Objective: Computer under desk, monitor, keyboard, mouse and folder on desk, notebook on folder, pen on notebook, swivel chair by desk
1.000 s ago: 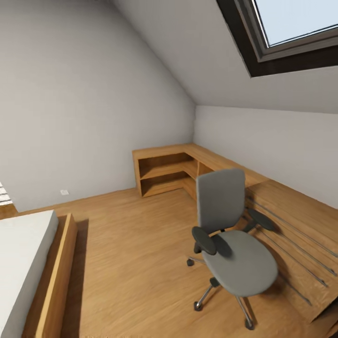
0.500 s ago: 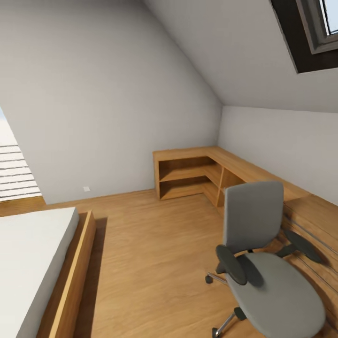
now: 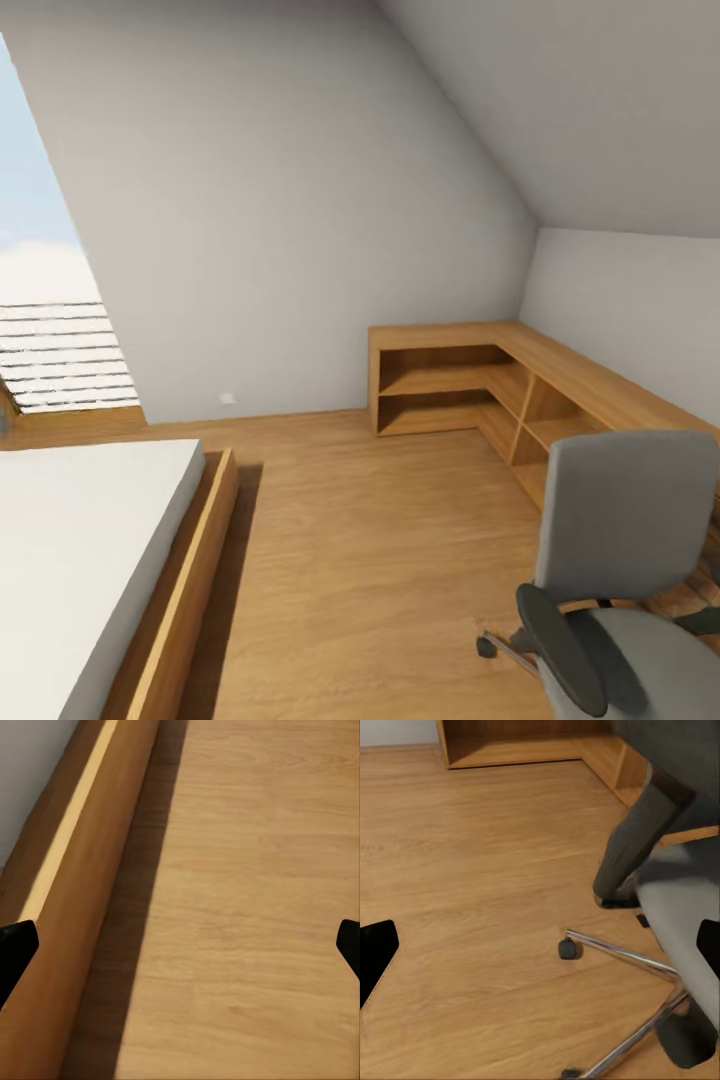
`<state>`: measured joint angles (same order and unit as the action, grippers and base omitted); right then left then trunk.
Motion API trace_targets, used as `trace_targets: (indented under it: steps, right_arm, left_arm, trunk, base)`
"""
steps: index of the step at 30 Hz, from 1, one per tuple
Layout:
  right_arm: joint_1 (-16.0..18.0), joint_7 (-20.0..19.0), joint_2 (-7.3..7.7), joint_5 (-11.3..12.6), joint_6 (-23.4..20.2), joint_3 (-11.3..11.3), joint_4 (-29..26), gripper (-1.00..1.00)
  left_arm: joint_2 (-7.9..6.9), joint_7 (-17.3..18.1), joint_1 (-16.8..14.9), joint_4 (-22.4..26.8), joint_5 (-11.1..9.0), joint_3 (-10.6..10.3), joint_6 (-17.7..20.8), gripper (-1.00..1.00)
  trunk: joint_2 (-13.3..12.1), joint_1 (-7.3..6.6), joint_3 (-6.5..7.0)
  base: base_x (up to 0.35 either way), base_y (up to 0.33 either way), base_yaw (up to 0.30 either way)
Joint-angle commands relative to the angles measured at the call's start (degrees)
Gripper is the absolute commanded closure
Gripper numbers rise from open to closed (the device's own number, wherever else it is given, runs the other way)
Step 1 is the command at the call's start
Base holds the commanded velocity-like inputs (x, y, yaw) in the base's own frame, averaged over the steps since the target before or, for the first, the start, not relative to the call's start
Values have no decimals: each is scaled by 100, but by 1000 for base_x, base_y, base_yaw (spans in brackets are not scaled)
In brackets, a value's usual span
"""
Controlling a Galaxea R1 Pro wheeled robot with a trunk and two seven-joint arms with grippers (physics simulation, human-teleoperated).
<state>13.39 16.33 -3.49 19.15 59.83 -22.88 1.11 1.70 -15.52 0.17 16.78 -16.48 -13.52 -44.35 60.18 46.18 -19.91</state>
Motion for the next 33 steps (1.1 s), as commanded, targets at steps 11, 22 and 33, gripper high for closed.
trace_targets:
  steps: [11, 22, 33]
  right_arm:
    - [6, 25, 5, 28, -13, -42, 7, -100]
    - [6, 28, 13, 27, -15, -41, 3, -100]
    - [6, 28, 15, 27, -15, -41, 3, -100]
  left_arm:
    - [-3, -29, 1, 10, -41, -54, -29, -100]
    - [-3, -27, 1, 10, -39, -54, -15, -100]
    - [-3, -22, 1, 10, -39, -54, -12, -100]
  trunk:
    - [3, 3, -5]
    - [3, 3, 36]
    - [3, 3, 131]
  base:
    - [51, -18, 284]
    - [110, -1, 210]
    - [307, 0, 22]
